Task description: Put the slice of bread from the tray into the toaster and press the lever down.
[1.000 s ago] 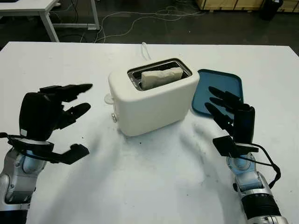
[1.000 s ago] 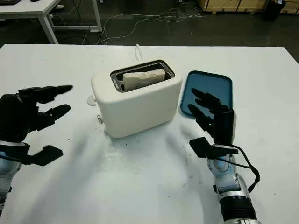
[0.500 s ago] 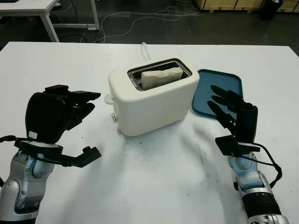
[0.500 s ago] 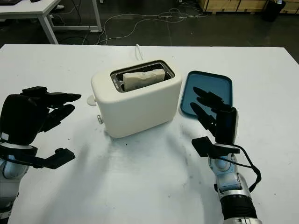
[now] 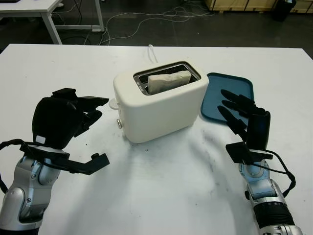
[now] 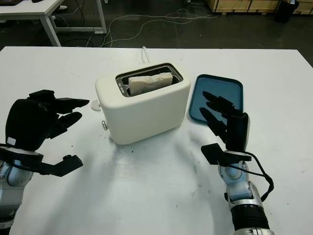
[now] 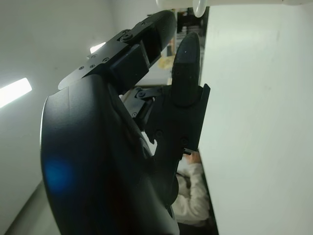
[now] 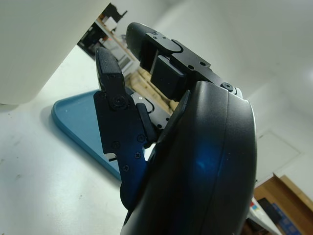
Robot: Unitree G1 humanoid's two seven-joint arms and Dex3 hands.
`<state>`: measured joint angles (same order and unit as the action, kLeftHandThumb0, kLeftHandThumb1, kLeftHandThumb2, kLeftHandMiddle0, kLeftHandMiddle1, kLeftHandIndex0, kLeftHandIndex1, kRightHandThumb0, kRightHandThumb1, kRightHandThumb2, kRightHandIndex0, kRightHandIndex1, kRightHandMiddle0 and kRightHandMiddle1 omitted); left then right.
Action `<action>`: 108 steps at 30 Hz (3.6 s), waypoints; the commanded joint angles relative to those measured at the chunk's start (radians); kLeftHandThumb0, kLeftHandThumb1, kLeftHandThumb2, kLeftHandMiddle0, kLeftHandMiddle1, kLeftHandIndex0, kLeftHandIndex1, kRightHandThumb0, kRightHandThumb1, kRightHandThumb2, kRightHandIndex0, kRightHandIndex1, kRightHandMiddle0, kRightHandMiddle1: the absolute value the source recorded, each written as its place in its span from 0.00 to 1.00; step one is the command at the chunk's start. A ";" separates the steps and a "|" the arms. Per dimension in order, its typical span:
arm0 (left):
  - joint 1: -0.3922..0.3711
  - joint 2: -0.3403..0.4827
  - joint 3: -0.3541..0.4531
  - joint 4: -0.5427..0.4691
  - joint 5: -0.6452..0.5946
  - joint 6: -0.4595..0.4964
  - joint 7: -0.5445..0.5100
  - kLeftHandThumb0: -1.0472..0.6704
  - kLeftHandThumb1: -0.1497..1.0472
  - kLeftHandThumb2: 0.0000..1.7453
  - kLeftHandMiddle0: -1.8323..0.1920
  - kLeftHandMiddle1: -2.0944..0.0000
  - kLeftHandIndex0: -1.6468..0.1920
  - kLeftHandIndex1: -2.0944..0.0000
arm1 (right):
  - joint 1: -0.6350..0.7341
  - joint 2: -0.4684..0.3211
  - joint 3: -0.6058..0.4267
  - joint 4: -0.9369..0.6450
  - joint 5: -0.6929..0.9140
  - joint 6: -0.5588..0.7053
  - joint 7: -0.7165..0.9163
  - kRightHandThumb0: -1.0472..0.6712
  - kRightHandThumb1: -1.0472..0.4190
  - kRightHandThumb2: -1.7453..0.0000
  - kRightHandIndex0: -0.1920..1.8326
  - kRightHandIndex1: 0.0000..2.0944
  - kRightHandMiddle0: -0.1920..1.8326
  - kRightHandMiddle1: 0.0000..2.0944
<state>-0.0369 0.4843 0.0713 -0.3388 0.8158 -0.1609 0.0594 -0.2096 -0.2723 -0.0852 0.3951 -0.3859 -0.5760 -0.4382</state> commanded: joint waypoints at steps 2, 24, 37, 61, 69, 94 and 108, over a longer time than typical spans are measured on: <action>-0.030 0.017 -0.005 0.020 -0.018 -0.004 -0.010 0.42 0.89 0.17 0.55 0.36 0.33 0.97 | -0.001 -0.002 -0.003 -0.007 0.010 -0.023 -0.004 0.44 0.09 0.99 0.66 0.01 0.58 0.00; -0.123 0.124 -0.034 0.095 -0.120 -0.041 -0.178 0.42 0.89 0.13 0.57 0.26 0.38 0.93 | 0.000 -0.001 -0.002 -0.011 0.017 -0.013 -0.001 0.44 0.09 0.99 0.66 0.01 0.58 0.00; -0.141 0.147 -0.038 0.131 -0.124 -0.089 -0.166 0.43 0.89 0.12 0.58 0.20 0.38 0.96 | -0.001 -0.005 -0.001 -0.003 0.011 -0.018 -0.006 0.44 0.09 0.98 0.66 0.00 0.58 0.00; -0.138 0.142 -0.052 0.143 -0.147 -0.131 -0.176 0.43 0.89 0.13 0.57 0.19 0.36 0.98 | 0.001 0.002 -0.002 -0.006 0.020 -0.017 -0.003 0.43 0.09 0.99 0.66 0.00 0.58 0.00; -0.129 0.141 -0.057 0.147 -0.143 -0.143 -0.172 0.43 0.89 0.12 0.57 0.20 0.36 0.98 | -0.002 0.000 -0.001 0.002 0.011 -0.024 -0.014 0.43 0.09 0.99 0.67 0.00 0.58 0.00; -0.109 0.154 -0.113 0.249 -0.136 -0.158 -0.178 0.45 0.89 0.10 0.56 0.22 0.34 0.98 | 0.009 0.002 -0.003 -0.018 0.016 -0.015 -0.008 0.42 0.09 0.99 0.67 0.00 0.58 0.00; -0.092 0.052 -0.398 0.621 -0.082 -0.093 -0.208 0.42 0.89 0.15 0.59 0.27 0.40 0.65 | 0.035 0.003 -0.012 -0.027 0.042 -0.017 0.011 0.39 0.09 0.97 0.67 0.00 0.57 0.00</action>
<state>-0.1498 0.5702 -0.2400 0.2135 0.6820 -0.2984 -0.0444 -0.1773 -0.2661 -0.0893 0.3623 -0.3609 -0.5786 -0.4331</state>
